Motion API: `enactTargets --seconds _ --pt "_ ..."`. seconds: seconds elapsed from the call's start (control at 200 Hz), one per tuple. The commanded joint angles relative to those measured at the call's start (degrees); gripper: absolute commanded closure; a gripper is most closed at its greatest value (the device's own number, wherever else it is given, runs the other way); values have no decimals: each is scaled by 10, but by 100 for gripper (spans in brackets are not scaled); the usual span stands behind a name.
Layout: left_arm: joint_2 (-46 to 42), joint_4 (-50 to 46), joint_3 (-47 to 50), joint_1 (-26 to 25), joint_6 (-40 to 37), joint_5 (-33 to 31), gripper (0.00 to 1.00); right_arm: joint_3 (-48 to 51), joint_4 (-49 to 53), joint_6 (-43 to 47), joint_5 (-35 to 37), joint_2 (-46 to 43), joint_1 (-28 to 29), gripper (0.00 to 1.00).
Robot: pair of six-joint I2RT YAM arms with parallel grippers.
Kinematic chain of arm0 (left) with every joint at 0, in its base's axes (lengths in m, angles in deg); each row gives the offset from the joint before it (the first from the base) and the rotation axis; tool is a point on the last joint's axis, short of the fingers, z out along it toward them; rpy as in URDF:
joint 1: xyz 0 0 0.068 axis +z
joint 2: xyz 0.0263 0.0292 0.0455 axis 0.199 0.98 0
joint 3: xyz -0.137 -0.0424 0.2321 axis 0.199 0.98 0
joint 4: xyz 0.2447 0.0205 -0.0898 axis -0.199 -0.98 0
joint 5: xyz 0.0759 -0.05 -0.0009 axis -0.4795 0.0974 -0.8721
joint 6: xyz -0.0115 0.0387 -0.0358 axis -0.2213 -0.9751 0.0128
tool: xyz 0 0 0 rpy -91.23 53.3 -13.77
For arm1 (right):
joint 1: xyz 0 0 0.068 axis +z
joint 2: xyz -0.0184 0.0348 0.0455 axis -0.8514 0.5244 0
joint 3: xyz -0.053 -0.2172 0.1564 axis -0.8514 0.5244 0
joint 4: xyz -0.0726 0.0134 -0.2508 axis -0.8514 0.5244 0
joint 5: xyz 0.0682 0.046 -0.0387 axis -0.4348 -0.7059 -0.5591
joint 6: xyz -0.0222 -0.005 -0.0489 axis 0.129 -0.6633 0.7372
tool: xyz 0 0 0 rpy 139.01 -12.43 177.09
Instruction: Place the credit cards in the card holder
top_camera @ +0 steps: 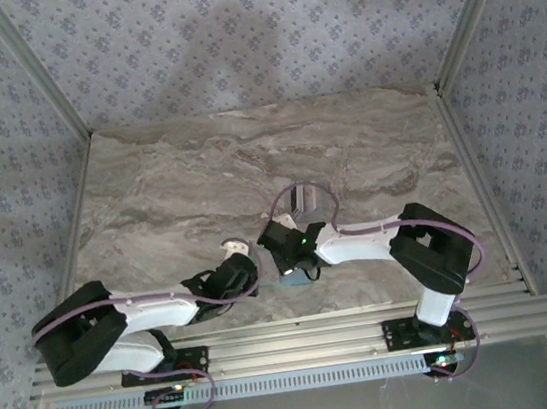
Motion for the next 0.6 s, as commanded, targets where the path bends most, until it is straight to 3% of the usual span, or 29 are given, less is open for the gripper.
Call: enactTargets --seconds 0.0,0.405,0.595 --pt "36 -13 -9 -19 9 45 92 -25 22 8 -1 -10 2 100" --pt "62 19 -10 -23 42 41 93 -13 -37 -6 -101 -21 -32 100" --pt "66 24 -10 -25 46 41 92 -8 -54 -6 -131 -25 -43 89"
